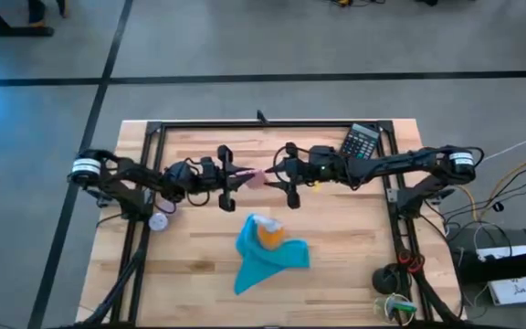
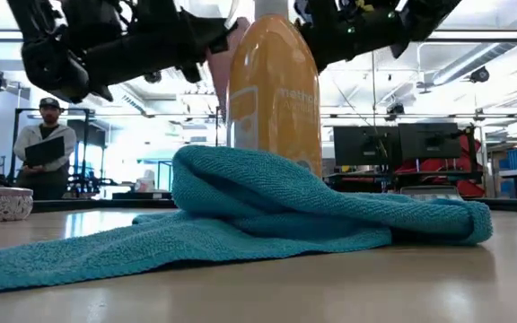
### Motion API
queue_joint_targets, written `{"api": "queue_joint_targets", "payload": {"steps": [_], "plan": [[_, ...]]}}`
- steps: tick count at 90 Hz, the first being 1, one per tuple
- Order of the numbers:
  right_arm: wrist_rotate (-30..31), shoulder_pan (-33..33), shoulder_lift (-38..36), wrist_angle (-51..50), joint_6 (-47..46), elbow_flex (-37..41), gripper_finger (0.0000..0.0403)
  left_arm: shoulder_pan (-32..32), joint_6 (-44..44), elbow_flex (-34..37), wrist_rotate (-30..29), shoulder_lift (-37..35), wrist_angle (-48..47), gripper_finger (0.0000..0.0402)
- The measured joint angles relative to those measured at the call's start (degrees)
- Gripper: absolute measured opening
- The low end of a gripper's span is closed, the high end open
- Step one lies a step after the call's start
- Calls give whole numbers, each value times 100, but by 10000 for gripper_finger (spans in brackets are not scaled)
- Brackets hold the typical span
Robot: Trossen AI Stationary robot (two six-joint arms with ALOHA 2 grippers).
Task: Apply microfiber cloth
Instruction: Spray the front of the pink cellphone using yellow spray bottle
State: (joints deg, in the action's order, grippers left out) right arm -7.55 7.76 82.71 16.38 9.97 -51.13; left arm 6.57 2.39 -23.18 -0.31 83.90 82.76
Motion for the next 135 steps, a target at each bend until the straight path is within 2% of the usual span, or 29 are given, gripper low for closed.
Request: {"api": "queue_joint_targets", "payload": {"steps": [11,24,34,47,78,103,119,135], "plan": [[-398,-27,-439,-844,4,0,190,2,39,334,-329,-570,-528,13],[-1083,-104,-824,-1596,-223,14,193,-2,148,743,-374,-1304,-1303,13],[-1093,-339,-854,-1654,-343,59,185,-7,101,1057,-503,-1787,-1702,13],[-1059,-653,-720,-1653,-514,74,170,-9,-101,1430,-538,-2133,-1782,13],[-1043,-904,-105,-1928,-1095,109,122,-11,-358,1736,-534,-2224,-1753,13],[-1033,-1450,78,-1856,-1438,114,79,-11,-379,1736,-532,-2206,-1756,12],[-105,-1763,164,-1563,-1412,114,50,-11,-354,1736,-647,-2212,-1766,12],[-31,-1904,367,-1171,-1553,114,27,-9,-390,1736,-673,-2208,-1766,12]]}}
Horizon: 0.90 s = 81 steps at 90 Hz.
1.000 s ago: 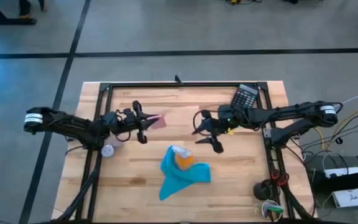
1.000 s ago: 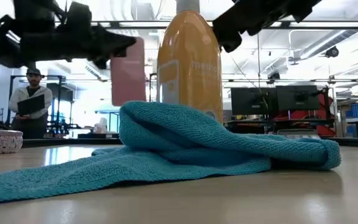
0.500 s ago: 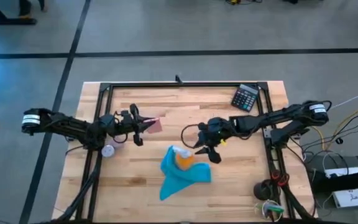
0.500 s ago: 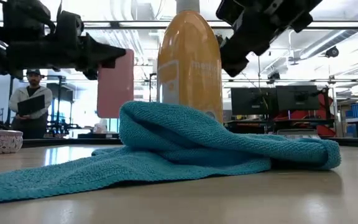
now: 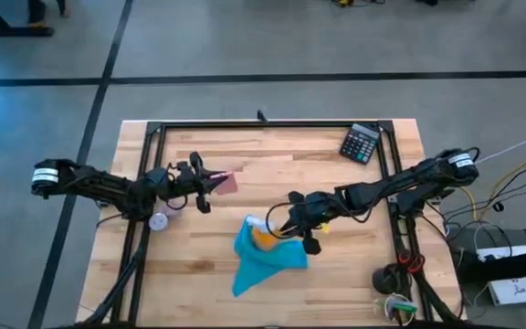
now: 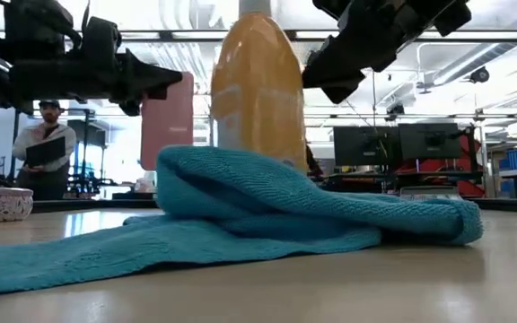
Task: Apply microfiber cloth
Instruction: Spray the front of the pink cellphone using yellow spray bottle
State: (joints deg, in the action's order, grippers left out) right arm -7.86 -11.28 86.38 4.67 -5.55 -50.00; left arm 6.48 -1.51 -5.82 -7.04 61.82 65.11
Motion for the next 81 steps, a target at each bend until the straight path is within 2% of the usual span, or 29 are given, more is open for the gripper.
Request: {"api": "queue_joint_targets", "payload": {"steps": [27,38,48,63,81], "plan": [[-6,-240,193,486,-92,-31,16,0,-10,-4,-3,0,2,12],[43,-234,53,259,38,-31,16,0,-40,-4,-3,0,1,12],[467,-205,-264,32,458,-35,13,0,-58,-4,-3,0,0,12],[1701,-123,-475,10,1057,-42,2,0,-60,-4,-3,2,2,12],[1791,-71,-444,838,1441,-39,2,0,-86,-4,-3,2,4,12]]}}
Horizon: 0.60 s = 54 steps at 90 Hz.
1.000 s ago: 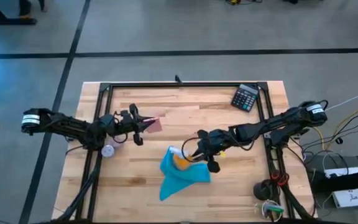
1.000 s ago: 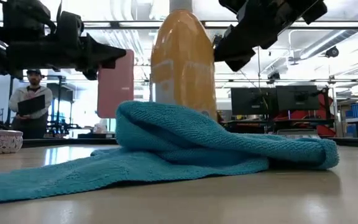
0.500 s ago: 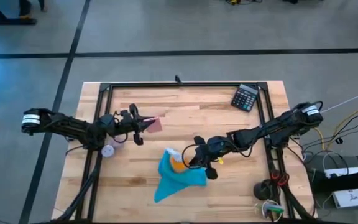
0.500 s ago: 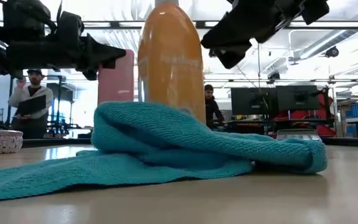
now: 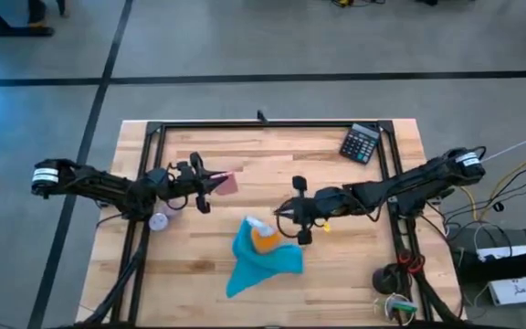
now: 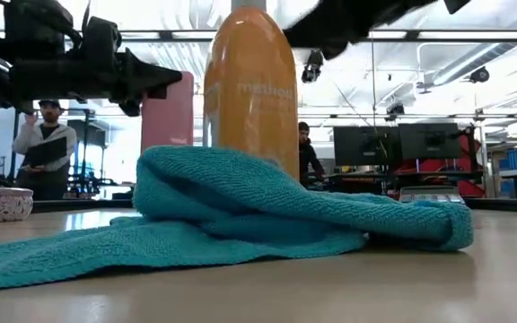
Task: Apply microfiber cloth
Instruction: Spray the front of the pink cellphone using yellow spray bottle
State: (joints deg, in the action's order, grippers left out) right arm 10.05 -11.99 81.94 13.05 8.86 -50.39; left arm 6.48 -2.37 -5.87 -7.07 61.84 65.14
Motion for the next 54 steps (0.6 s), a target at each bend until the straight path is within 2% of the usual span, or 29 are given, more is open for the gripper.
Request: {"api": "queue_joint_targets", "payload": {"steps": [6,18,42,54], "plan": [[-87,-2,-3,154,-4,0,2,0,-6,0,-2,0,13,12],[-736,-46,-42,446,-26,0,2,0,-13,0,-4,0,9,12],[-767,-145,-51,754,-24,0,2,0,-16,0,-7,0,1,12],[-1078,-168,-31,926,-165,2,2,0,-64,0,-7,0,43,12]]}}
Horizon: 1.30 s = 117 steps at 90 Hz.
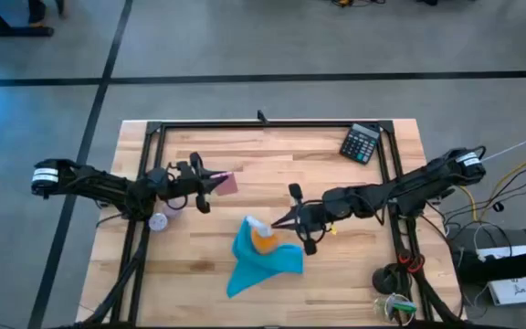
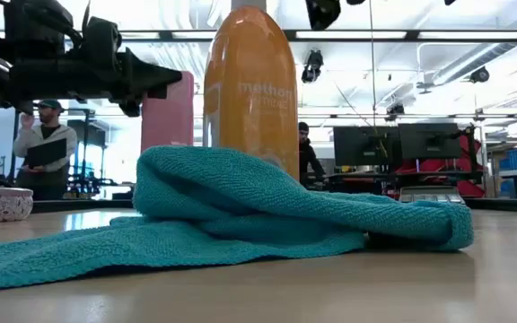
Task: Apply microfiber cloth
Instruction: Spray the front of the pink cellphone using yellow spray bottle
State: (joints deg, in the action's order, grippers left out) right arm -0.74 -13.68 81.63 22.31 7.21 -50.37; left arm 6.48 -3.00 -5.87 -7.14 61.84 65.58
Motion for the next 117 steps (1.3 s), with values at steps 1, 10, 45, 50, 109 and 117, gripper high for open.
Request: {"api": "queue_joint_targets", "payload": {"steps": [1,10,45,50,109,117], "plan": [[-21,-1,1,17,-13,0,2,0,-7,0,0,0,-1,12],[-116,-33,25,178,-75,0,2,0,-48,0,0,0,-2,12],[-141,-113,30,209,-167,2,2,-1,-57,0,1,1,161,12],[-132,-125,30,207,-195,2,2,-1,-59,0,1,0,186,12],[-69,-159,320,548,130,-320,2,-2,-59,-2,1,2,240,12],[27,-159,97,53,246,-451,2,-1,-61,-2,4,2,239,12]]}}
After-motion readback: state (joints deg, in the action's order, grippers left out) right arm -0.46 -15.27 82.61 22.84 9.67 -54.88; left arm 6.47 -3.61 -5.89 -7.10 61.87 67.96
